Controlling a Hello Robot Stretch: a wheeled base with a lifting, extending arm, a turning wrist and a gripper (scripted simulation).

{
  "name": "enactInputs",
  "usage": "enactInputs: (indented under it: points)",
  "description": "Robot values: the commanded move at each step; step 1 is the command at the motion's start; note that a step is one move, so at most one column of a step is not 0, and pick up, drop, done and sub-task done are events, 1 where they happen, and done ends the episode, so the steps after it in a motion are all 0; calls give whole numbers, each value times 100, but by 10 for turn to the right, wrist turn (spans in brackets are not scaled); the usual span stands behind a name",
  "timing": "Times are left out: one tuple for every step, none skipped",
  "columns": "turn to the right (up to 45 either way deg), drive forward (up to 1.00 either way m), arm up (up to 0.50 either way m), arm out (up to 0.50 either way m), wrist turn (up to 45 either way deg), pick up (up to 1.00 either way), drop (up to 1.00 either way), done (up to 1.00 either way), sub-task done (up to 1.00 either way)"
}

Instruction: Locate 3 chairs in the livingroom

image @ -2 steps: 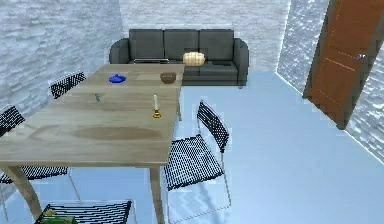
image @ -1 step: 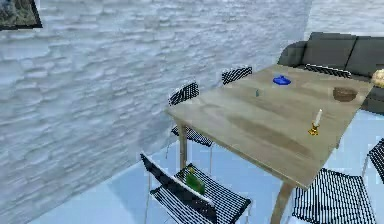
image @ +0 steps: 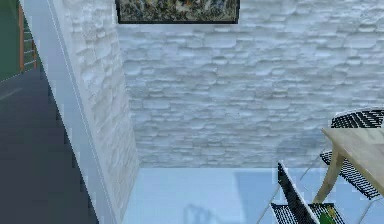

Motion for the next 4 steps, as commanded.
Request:
enactInputs:
  points:
    - [-90, 0, 0, 0, 0, 0, 0, 0, 0]
    - [0, 90, 0, 0, 0, 0, 0, 0, 0]
    - [450, 0, 0, 0, 0, 0, 0, 0, 0]
    - [60, 0, 0, 0, 0, 0, 0, 0, 0]
